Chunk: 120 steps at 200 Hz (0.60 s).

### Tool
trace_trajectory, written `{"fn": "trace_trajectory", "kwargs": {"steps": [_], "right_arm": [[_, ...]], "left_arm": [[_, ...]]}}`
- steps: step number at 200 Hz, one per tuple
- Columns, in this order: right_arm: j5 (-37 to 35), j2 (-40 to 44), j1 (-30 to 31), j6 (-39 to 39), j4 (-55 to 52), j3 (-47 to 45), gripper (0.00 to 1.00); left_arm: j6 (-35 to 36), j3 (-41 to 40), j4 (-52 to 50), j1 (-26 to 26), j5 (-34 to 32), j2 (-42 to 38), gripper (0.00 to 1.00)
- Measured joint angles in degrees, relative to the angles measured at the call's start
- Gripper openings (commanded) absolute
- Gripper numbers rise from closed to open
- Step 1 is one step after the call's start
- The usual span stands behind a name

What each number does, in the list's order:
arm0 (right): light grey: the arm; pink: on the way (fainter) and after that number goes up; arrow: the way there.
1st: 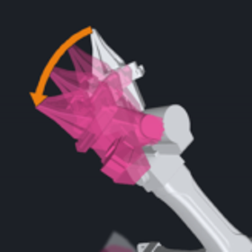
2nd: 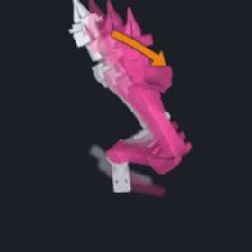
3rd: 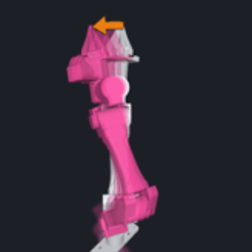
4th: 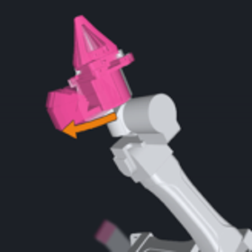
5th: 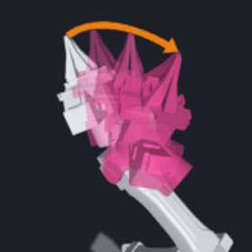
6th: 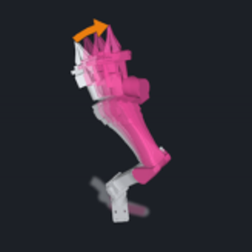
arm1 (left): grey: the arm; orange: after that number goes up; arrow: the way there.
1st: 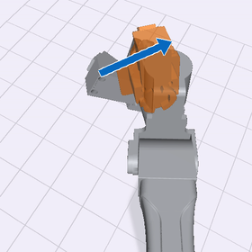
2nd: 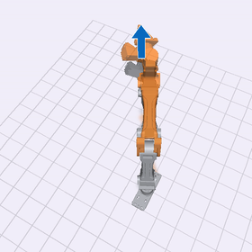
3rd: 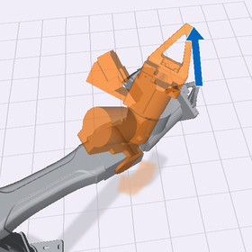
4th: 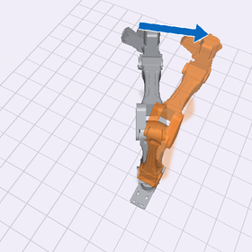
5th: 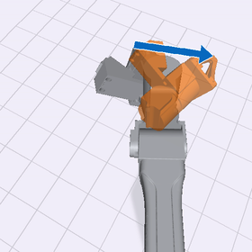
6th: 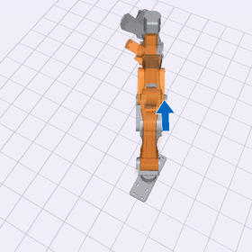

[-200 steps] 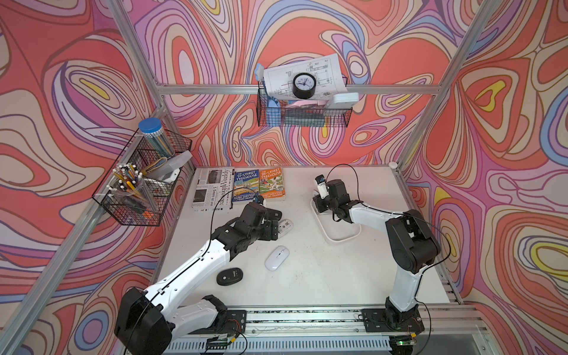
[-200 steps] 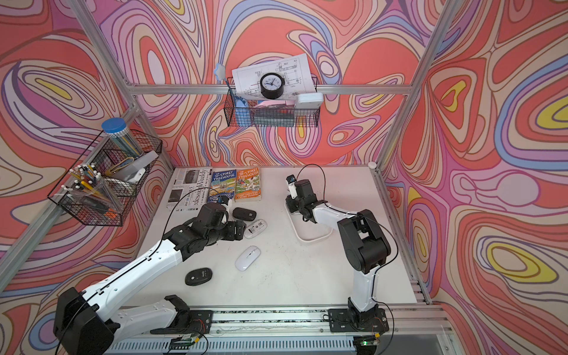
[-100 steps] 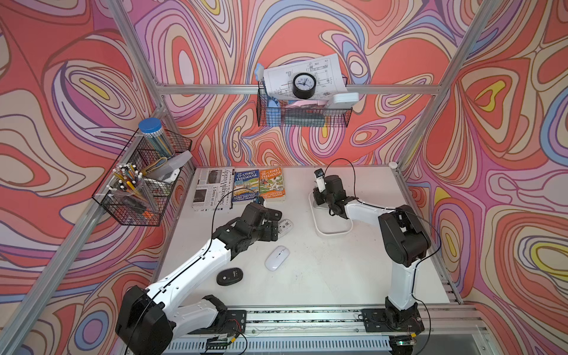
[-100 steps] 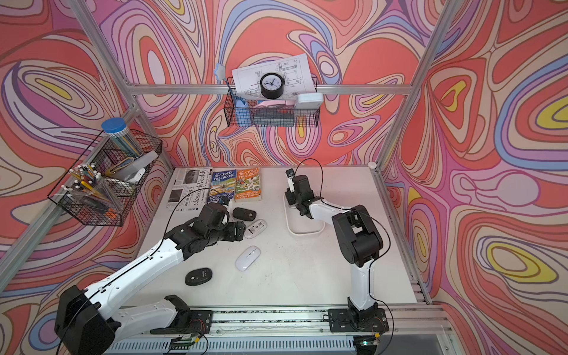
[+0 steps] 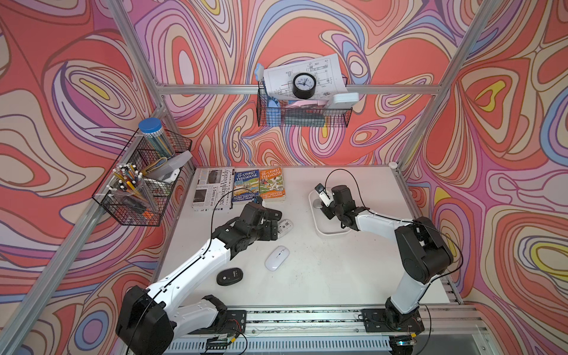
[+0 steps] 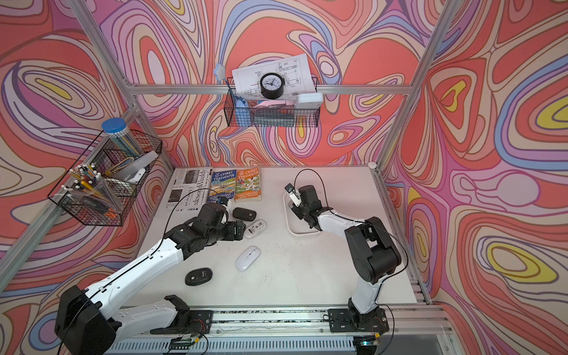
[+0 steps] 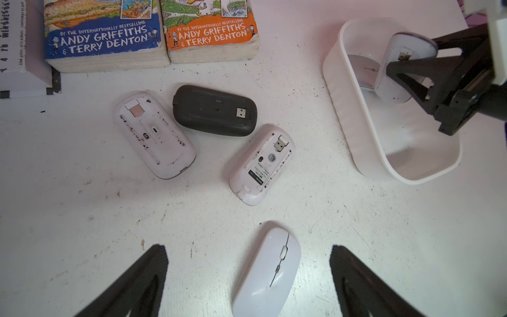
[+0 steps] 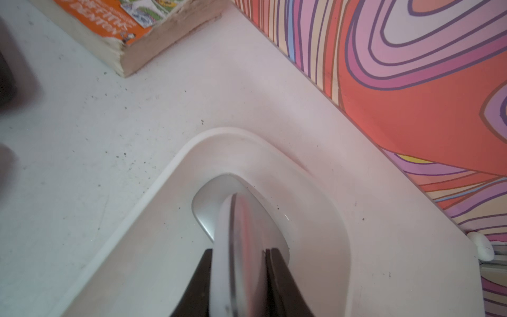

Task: Put the mouse in the storage box
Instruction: Place the mouse in the storage box.

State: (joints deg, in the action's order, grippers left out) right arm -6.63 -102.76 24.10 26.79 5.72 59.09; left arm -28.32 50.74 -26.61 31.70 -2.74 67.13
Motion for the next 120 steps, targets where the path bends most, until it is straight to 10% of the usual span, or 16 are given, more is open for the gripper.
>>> {"fn": "trace_trajectory", "kwargs": {"steps": [120], "right_arm": [[-1.3, -3.9, 0.8, 11.7, -0.1, -1.6, 0.55]], "left_arm": [[-2.4, -0.1, -0.1, -2.8, 2.6, 3.6, 0.91]]}}
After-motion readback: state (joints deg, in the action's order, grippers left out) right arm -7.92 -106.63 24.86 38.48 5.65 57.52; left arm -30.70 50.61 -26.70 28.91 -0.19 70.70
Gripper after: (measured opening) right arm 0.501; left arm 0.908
